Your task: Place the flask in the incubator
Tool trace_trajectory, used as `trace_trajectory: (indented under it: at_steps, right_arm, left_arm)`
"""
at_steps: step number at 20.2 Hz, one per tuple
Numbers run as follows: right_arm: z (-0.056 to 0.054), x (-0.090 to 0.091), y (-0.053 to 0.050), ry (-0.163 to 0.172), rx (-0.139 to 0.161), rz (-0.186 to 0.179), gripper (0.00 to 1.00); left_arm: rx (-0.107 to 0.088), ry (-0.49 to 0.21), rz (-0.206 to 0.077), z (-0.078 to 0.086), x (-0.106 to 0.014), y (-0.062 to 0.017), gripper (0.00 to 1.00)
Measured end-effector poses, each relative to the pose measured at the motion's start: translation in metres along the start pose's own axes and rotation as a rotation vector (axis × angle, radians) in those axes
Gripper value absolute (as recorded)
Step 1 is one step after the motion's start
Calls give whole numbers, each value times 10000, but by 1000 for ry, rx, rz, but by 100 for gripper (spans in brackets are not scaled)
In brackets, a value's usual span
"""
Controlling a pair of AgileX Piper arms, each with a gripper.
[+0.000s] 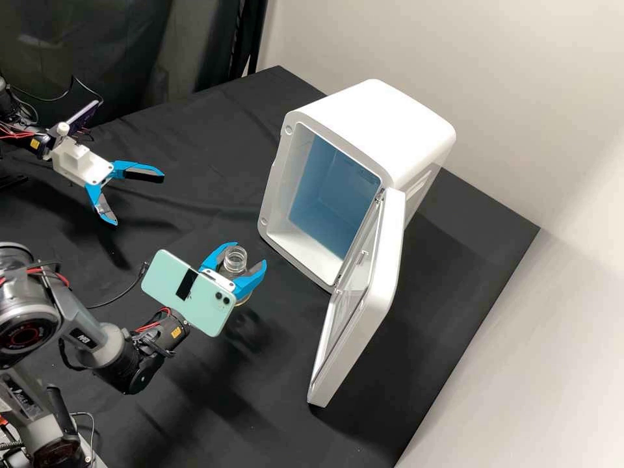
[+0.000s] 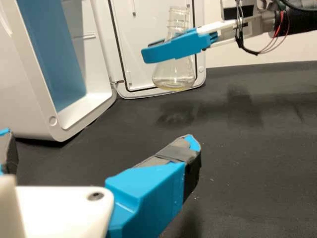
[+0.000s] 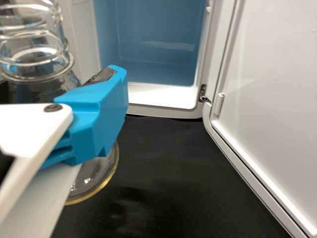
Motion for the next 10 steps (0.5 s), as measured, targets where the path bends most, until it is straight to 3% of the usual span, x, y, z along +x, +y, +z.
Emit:
trace_trajectory:
  at_steps: [5, 10]
  right_arm:
    - [-8, 190, -53, 3, -29, -18, 0]
    - [35, 447, 1, -16, -43, 24, 0]
  left_arm:
    - [5, 4, 4, -23, 2, 13, 100]
    - [7, -2, 2, -18, 2, 11, 100]
